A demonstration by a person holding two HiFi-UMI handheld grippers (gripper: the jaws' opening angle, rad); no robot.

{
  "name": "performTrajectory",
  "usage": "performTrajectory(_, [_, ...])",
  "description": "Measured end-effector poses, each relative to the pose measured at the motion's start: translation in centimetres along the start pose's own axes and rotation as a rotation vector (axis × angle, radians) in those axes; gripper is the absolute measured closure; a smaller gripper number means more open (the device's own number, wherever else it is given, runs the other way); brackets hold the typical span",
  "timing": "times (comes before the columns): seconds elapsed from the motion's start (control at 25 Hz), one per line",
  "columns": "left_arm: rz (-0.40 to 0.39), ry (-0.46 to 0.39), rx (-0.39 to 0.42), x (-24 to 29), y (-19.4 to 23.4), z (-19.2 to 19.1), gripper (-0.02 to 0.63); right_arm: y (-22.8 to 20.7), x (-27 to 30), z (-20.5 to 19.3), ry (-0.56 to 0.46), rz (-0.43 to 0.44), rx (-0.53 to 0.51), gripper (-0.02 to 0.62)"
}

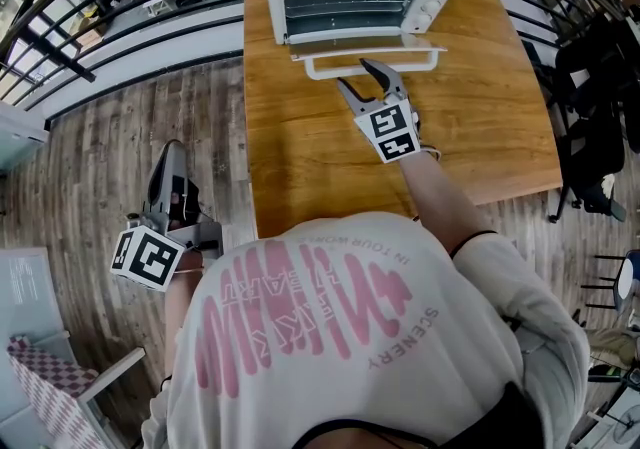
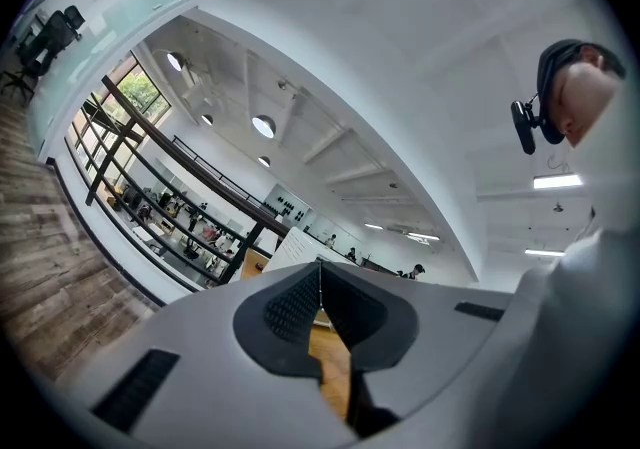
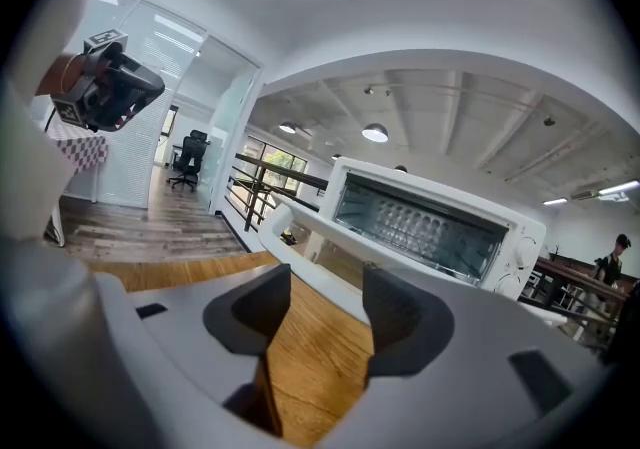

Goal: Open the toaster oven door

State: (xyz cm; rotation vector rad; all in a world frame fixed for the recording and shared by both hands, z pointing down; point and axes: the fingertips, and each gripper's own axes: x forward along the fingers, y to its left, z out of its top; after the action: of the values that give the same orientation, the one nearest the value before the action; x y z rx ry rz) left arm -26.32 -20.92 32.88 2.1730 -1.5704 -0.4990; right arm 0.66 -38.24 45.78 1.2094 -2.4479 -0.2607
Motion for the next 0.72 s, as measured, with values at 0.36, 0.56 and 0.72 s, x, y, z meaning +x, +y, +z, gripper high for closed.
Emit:
performTrajectory(0.36, [-0.003,0.0,0.0,-0.2,-0.4,-0.1,0.584,0.3,-0.2,-1.2,0.004,0.005,0.066,0.367])
performTrajectory(0.56, [0.006,0.003,-0.001,-0.4,-0.3,-0.2,0.584,0.4,-0.3,-1.6,0.005,0.003,0.117,0.367])
performTrajectory(0.72, [0.008,0.001,0.0,-0.6,-0.4,-0.3,0.584,0.5,-0.3,-2.1,0.004,0.006,0.165,0.367])
